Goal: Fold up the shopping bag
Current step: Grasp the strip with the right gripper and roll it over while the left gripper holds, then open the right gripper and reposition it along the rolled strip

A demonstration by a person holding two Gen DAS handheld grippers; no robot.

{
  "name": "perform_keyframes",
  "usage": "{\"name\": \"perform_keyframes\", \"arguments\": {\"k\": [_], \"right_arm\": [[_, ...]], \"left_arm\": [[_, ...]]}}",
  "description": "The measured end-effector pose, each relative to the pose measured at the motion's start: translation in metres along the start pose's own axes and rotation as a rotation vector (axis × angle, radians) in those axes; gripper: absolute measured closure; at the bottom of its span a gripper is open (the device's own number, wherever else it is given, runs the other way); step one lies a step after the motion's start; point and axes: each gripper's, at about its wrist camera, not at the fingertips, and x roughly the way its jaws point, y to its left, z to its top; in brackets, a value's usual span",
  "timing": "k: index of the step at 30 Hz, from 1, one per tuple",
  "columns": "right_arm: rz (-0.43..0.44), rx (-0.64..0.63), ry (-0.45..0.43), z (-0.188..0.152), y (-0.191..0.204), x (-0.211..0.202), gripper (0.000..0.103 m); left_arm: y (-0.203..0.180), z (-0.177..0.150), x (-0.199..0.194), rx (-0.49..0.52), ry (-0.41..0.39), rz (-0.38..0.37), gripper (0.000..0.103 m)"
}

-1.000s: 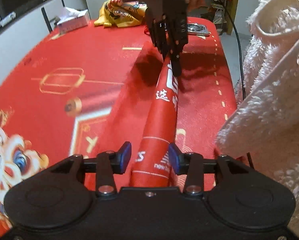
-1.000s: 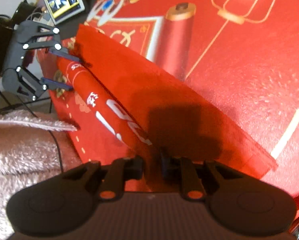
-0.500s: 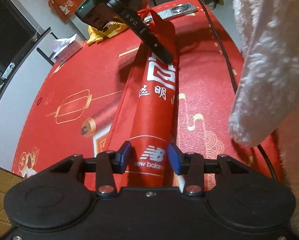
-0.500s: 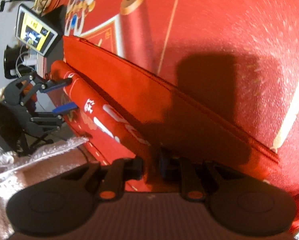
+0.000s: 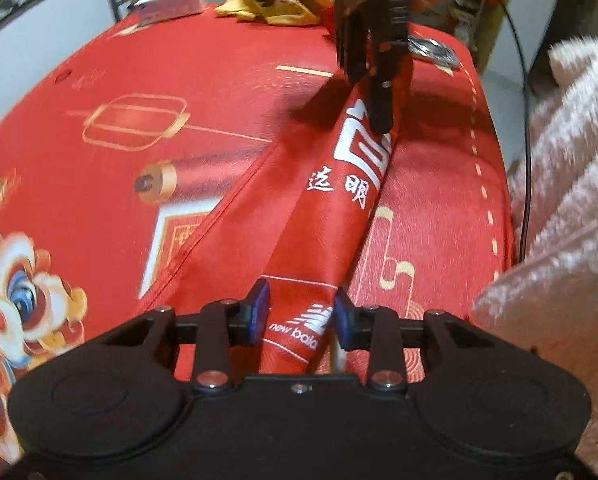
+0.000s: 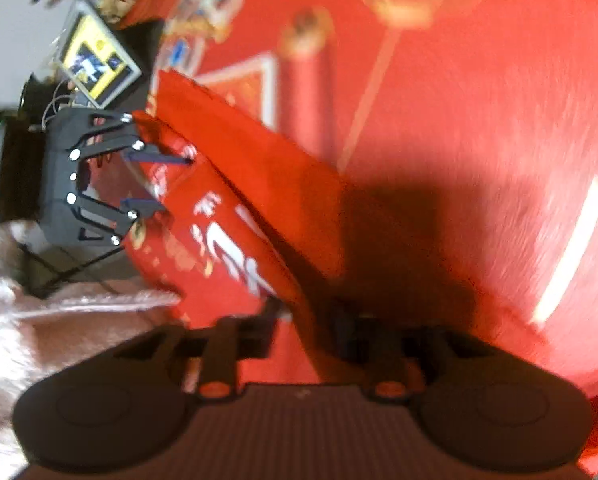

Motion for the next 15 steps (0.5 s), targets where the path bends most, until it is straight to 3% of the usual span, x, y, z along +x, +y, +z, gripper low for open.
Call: {"name": "perform_keyframes", "arguments": {"k": [1,2,7,9,11,15], "right_arm": [[-0.062,-0.046,-0.057,-0.005,0.010,-0.007,0.049],[-0.137,-0.104,-0.106,-0.010,0.023,-0.013,0.046],[-0.508,-0.535,-0.321,-0.053,0.090,-0.027,0.043],[-0.625,-0.736,-0.329,-0.065,0.120,-0.007,0.042],[-0.662,-0.895,-0.314,-0.073,0.140,0.015,0.043],[-0.765,-1.022,-0.259,-0.071,0.153,0.062,0.045]], "left_arm": [[0.003,0.000,0.000,-0.026,-0.001,-0.010,0.070],[0.007,0.001,0.000,-0.053,-0.001,-0.020,0.070],[0.024,0.005,0.000,-0.156,0.000,-0.072,0.069],[0.030,0.008,0.003,-0.188,0.005,-0.088,0.069],[0.037,0.010,0.004,-0.223,0.013,-0.108,0.069],[0.048,0.012,0.007,-0.272,0.020,-0.151,0.069]]}}
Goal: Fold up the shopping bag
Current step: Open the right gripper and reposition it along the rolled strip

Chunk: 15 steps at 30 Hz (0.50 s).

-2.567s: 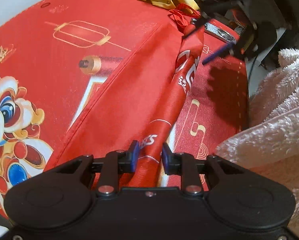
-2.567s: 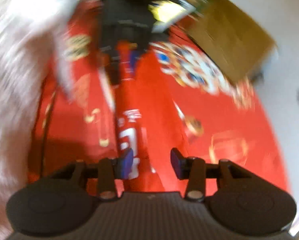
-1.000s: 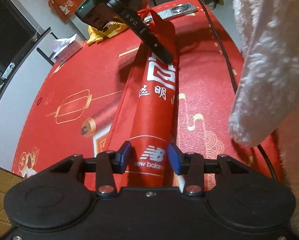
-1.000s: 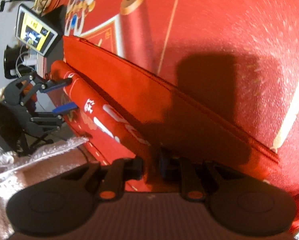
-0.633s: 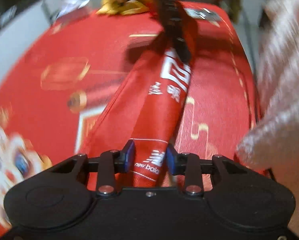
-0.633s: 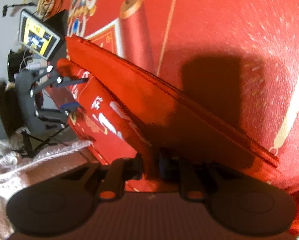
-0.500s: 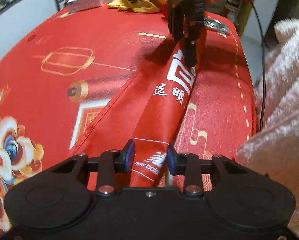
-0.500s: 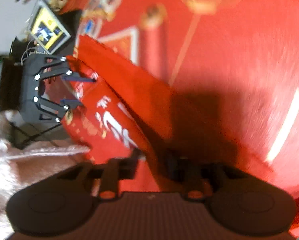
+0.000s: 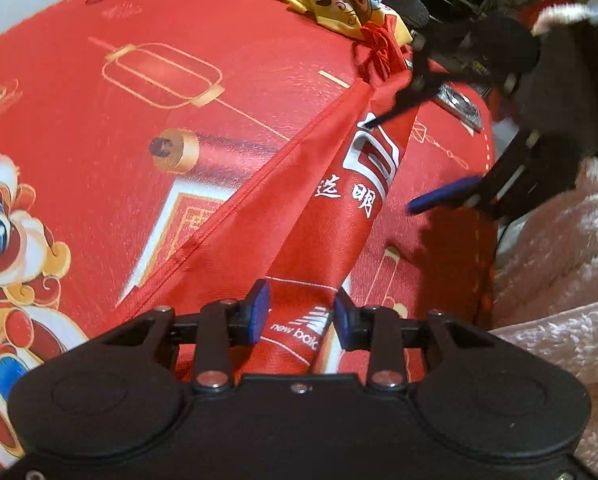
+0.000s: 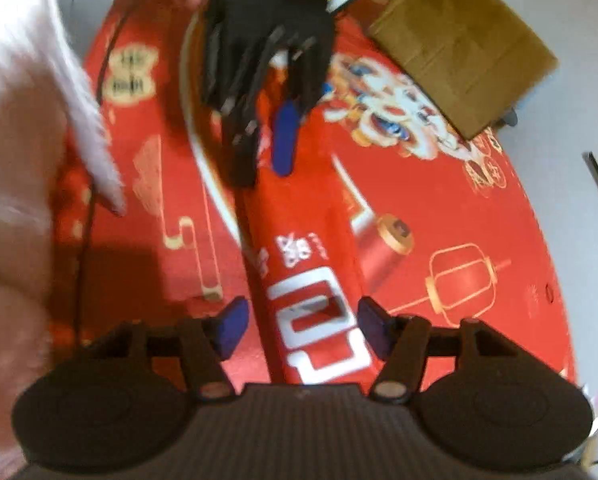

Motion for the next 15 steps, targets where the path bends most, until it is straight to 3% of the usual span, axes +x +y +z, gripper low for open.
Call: {"name": "perform_keyframes", "arguments": {"k": [4,9,13,15], "right_arm": [[-0.068,-0.088,0.022,0.000,0.006,0.023,0.046],[-0.088,-0.199,-0.020,-0.003,0.019,0.029,0.060],[-0.013,-0.098,-0.006,-0.001,0.011,0.029,0.076],[0.080,0.011,0.008,0.000,0.000,0.024,0.077]], "left_arm": [[0.005,-0.002,-0.001,-0.031,-0.007,-0.018,0.069],[0.008,-0.006,-0.001,-0.072,-0.034,-0.024,0.067],[0.001,-0.006,-0.001,-0.052,-0.038,-0.020,0.066],[-0.006,-0.009,-0.001,-0.042,-0.021,-0.041,0.066]]}}
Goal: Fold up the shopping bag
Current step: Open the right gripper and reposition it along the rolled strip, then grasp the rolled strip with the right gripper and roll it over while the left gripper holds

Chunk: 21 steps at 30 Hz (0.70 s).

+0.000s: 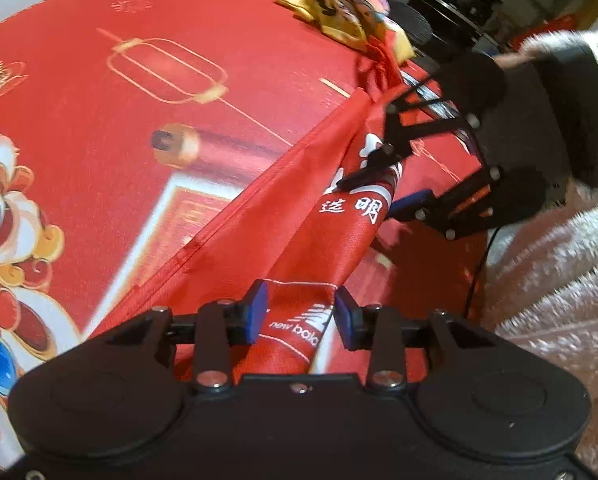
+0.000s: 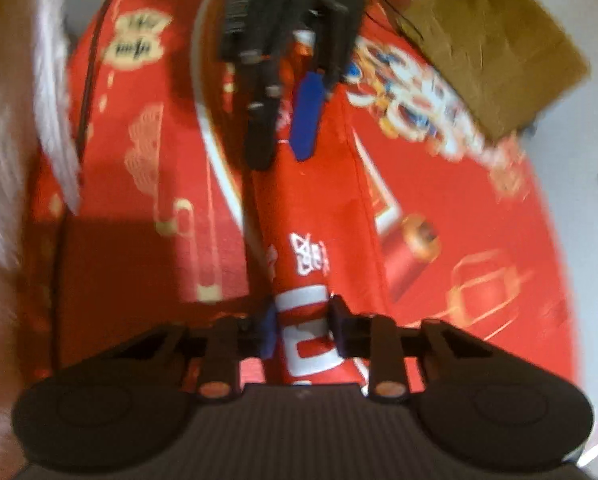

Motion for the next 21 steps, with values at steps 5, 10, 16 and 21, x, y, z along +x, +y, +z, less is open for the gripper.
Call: {"name": "perform_keyframes", "arguments": {"k": [5,10,16,21], "right_arm": [[0.256,0.256,-0.034,-0.016,-0.026,-0.013,0.077],[0.446,0.479,-0.062,-0.039,-0.053,-0.011,0.077],[0.658,0.659,0.030,-0.039,-0.094,0.020,0.078],[0.815,0.811,0.166,-0.040,-0.119,0.054,0.077]], "left_arm": [[-0.028,-0.011,0.000,0.081,0.048,-0.040,0.066],[-0.065,-0.021,-0.003,0.337,0.034,0.112,0.062],[-0.092,-0.029,-0.012,0.631,-0.069,0.266,0.063],[-0.096,-0.032,0.001,0.721,-0.070,0.311,0.061]]}}
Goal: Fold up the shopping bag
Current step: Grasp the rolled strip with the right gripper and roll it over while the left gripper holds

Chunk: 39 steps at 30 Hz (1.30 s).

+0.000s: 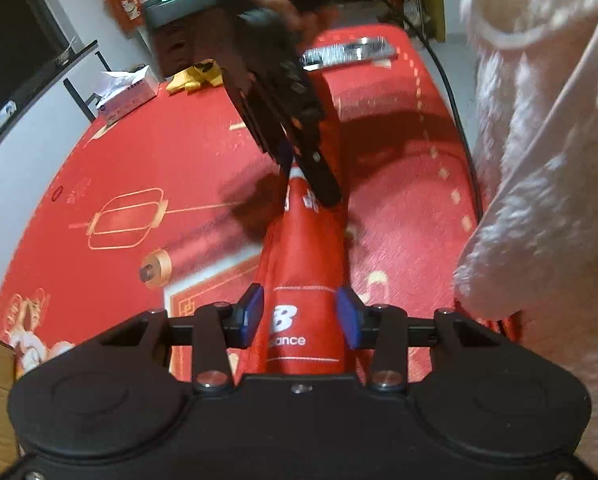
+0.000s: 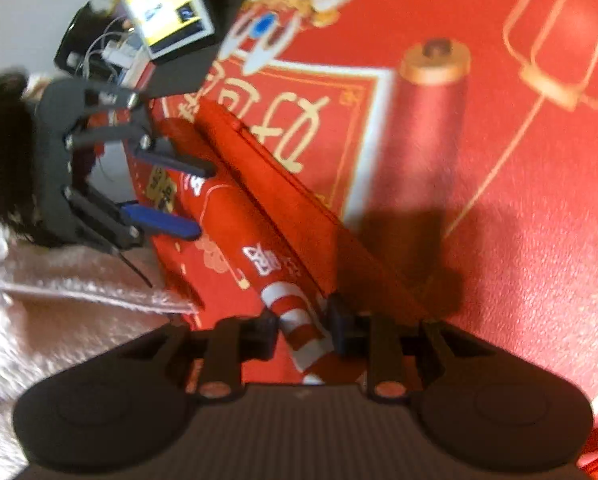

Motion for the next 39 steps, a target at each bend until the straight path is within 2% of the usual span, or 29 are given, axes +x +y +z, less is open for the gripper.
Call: {"name": "perform_keyframes", "arguments": {"k": [5,7,10,13,15,17,20,21,24,26,30,31,33,35,39], "right_arm": [[0.098,0.179,0.045,0.008,-0.027,0.003,0.078],[0.123,0.224,0.046,0.010,-0.035,0.005,0.078],[0.137,0.252,0.033,0.006,-0.038,0.003,0.078],[0.124,0.209,0.001,0.004,-0.032,0.000,0.075],[0.072,0.162,-0.038,0.002,-0.020,-0.004,0.067],[-0.003,0.112,-0.076,0.000,-0.005,-0.010,0.055],[-0.218,-0.084,-0.150,-0.012,0.034,-0.024,0.038],[-0.309,-0.185,-0.169,-0.019,0.051,-0.025,0.036],[-0.513,-0.467,-0.197,-0.044,0.090,-0.020,0.036],[-0.601,-0.623,-0.211,-0.058,0.108,-0.008,0.036],[-0.735,-0.898,-0.161,-0.081,0.128,0.030,0.040],[-0.755,-0.942,-0.159,-0.084,0.129,0.038,0.041],[-0.849,-1.034,-0.155,-0.091,0.127,0.056,0.043],[-0.922,-1.099,-0.120,-0.094,0.122,0.070,0.047],[-0.913,-1.097,-0.128,-0.093,0.118,0.071,0.051]], "left_arm": [[-0.006,-0.001,0.009,0.051,0.007,0.049,0.059],[-0.004,-0.003,0.011,0.035,0.006,0.051,0.060],[0.013,-0.005,0.017,-0.088,0.015,-0.011,0.069],[0.031,-0.009,0.016,-0.231,0.022,-0.090,0.069],[0.039,-0.011,0.018,-0.289,0.026,-0.130,0.069],[0.048,-0.014,0.020,-0.344,0.029,-0.168,0.069],[0.060,-0.018,0.024,-0.413,0.032,-0.218,0.069],[0.063,-0.020,0.026,-0.428,0.032,-0.232,0.069],[0.068,-0.021,0.029,-0.447,0.038,-0.261,0.067],[0.072,-0.023,0.031,-0.469,0.043,-0.280,0.067],[0.080,-0.028,0.034,-0.528,0.042,-0.311,0.065],[0.081,-0.028,0.034,-0.537,0.043,-0.314,0.065],[0.082,-0.029,0.034,-0.554,0.044,-0.320,0.065],[0.084,-0.030,0.035,-0.572,0.044,-0.326,0.065],[0.085,-0.032,0.036,-0.595,0.040,-0.326,0.064]]}}
